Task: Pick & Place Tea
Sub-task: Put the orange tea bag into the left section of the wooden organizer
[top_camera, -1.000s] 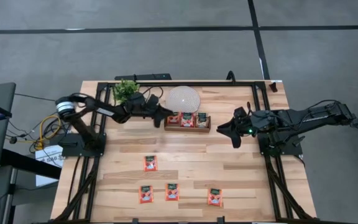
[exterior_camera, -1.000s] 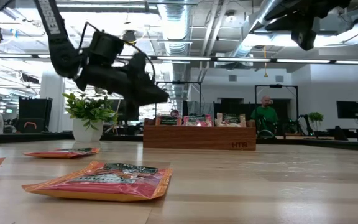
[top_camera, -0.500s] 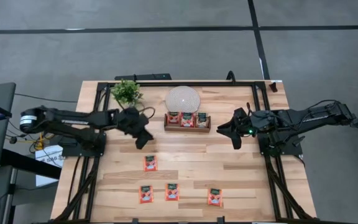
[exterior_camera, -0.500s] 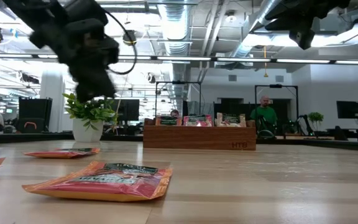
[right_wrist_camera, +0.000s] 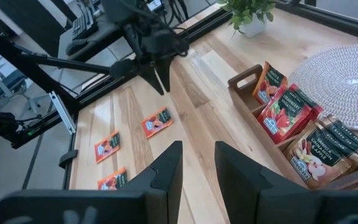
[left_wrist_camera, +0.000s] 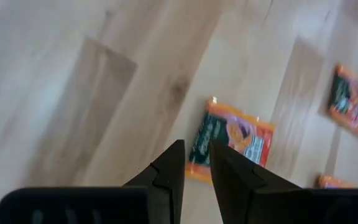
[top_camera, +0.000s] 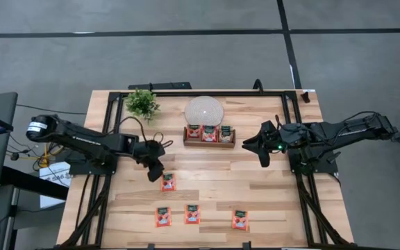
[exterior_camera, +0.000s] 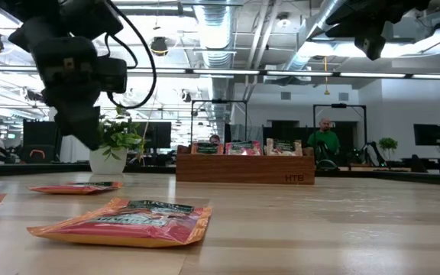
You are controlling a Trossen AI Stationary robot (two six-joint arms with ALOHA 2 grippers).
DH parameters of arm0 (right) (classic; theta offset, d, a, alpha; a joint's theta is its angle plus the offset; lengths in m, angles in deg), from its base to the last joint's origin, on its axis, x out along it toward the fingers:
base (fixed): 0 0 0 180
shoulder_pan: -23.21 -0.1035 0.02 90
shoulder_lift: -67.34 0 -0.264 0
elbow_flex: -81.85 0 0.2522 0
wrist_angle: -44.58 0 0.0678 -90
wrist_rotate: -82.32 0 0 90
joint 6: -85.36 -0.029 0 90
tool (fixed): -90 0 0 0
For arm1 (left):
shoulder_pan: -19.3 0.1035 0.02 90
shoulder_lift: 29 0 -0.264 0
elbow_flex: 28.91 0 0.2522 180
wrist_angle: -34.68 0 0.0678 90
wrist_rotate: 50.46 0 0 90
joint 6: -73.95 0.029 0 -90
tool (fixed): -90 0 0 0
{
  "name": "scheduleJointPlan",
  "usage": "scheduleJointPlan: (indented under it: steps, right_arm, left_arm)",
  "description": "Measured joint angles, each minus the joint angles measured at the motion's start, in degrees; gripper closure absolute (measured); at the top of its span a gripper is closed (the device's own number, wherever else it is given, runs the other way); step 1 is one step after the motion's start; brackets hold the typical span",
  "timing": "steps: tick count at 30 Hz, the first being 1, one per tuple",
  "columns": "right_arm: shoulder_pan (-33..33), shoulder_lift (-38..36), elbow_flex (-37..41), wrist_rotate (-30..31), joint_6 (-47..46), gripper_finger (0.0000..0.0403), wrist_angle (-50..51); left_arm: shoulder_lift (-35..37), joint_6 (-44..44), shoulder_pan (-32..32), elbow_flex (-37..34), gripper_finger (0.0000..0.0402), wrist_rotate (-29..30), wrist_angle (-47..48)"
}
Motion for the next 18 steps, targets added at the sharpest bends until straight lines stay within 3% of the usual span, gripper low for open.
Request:
scheduleJointPlan:
  steps: [10,18]
  right_arm:
    - [-0.22,1.76,-0.03,0.02,3.38,0.0317,-1.21]
    - [-0.22,2.36,0.00,0.37,6.01,0.0317,1.07]
  left_arm:
    - [-9.96,2.02,-4.40,5.05,0.0335,4.91,0.83]
    - [-10.75,0.19,-4.45,5.44,0.0335,4.79,0.90]
